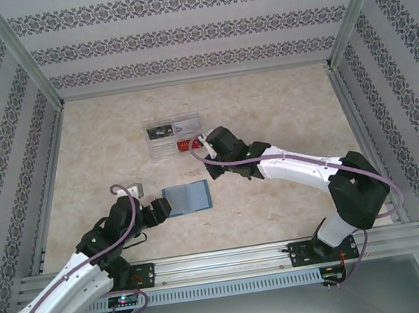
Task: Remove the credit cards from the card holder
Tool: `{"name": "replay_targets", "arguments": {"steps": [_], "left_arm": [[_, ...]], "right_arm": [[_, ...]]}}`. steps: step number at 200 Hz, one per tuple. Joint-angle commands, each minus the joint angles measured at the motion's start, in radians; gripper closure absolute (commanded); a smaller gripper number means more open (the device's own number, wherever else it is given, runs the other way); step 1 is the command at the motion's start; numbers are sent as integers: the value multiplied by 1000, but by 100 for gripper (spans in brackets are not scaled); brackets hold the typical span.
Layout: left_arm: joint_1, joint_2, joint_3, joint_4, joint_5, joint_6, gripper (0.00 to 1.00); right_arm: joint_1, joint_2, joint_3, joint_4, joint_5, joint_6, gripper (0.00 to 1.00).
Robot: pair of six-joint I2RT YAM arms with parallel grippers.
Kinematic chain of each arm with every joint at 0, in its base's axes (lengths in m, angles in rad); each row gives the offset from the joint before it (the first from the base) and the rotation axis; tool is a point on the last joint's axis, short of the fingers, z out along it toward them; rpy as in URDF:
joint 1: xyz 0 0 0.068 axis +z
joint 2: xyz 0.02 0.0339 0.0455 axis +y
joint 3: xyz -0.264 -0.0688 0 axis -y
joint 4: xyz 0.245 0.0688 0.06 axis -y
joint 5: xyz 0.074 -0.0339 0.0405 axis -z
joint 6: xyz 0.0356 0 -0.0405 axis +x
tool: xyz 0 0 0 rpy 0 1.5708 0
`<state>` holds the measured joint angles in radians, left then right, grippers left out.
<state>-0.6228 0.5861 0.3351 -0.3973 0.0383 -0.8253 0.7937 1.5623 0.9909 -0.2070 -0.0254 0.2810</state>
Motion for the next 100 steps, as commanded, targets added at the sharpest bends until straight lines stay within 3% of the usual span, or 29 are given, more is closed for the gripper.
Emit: {"name": "replay_targets", "arguments": {"steps": [1, 53, 100], "left_arm": [[-10, 90, 47, 116, 58, -32, 28], [-11, 300, 77, 229, 118, -55, 29], [-9, 367, 93, 254, 121, -39, 29]], "right_arm": [[-5, 4, -44, 110, -166, 182, 100], [9, 103, -87, 151, -212, 266, 100], [18, 137, -123, 172, -212, 289, 100]]}}
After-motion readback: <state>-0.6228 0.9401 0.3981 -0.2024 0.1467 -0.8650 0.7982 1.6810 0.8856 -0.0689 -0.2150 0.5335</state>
